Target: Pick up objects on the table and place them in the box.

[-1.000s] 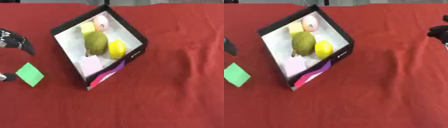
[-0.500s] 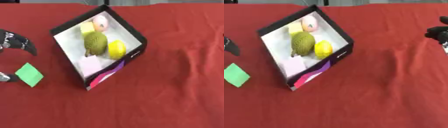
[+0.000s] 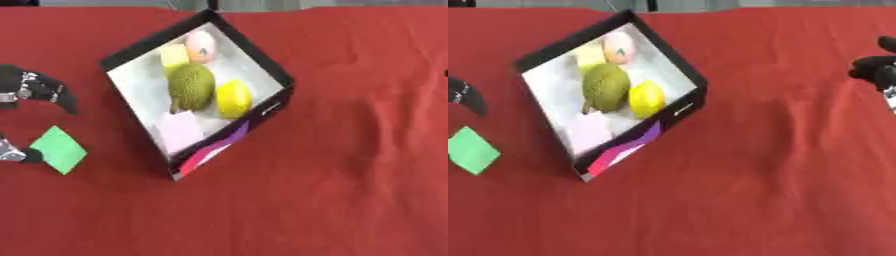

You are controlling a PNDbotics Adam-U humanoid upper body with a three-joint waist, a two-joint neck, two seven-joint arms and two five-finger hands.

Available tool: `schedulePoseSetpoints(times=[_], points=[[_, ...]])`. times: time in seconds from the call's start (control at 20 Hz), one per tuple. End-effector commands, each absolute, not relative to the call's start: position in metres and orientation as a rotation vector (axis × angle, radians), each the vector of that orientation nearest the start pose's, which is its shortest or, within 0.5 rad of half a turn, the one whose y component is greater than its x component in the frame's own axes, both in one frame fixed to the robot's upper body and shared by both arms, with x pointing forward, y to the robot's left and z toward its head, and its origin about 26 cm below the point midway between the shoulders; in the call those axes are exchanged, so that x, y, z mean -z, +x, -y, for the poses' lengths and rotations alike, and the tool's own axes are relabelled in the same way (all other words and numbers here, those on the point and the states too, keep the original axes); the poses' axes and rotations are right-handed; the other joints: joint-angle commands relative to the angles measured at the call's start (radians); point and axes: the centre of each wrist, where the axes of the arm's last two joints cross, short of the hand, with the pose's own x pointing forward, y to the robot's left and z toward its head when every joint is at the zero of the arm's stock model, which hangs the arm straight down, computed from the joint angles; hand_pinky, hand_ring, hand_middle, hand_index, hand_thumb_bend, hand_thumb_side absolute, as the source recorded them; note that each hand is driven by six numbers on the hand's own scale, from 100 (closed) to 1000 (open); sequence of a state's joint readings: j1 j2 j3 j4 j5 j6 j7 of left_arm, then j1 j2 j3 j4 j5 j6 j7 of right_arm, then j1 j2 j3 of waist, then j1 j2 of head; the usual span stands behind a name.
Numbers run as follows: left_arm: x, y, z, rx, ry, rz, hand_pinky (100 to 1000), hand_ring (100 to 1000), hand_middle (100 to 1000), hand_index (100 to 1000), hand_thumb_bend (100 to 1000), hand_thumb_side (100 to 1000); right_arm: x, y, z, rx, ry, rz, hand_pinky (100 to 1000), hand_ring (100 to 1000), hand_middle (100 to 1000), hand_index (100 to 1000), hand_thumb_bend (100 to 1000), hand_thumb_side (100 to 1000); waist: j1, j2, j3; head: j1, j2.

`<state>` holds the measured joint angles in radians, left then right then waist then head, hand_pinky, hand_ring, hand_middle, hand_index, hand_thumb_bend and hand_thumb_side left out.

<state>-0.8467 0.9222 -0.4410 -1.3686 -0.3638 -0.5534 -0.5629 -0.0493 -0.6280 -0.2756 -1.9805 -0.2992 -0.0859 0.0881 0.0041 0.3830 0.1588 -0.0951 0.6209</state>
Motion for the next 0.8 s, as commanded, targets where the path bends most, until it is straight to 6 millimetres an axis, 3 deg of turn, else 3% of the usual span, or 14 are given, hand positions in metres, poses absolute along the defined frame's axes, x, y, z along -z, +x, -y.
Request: schedulePoseSetpoints(times=[0.05,0.8], points=[[-0.288,0.406,-0.330,-2.896,-0.693,-1.819,804,813,758,822,515,100,-0.213,0.257,0.384,-0.413,-0.322,2.165,951,797,738,947,100,565,0.002,-0.018,-0.001,0.002,-0.014],[-0.278,0.426,-0.321,-2.938,-0.692,-1.754,798,809,747,805,541,100,-0.210,0.257,0.383,-0.410,-0.327,2.154,952,798,738,947,100,568,0.001,-0.014,-0.006,0.007,-0.011]])
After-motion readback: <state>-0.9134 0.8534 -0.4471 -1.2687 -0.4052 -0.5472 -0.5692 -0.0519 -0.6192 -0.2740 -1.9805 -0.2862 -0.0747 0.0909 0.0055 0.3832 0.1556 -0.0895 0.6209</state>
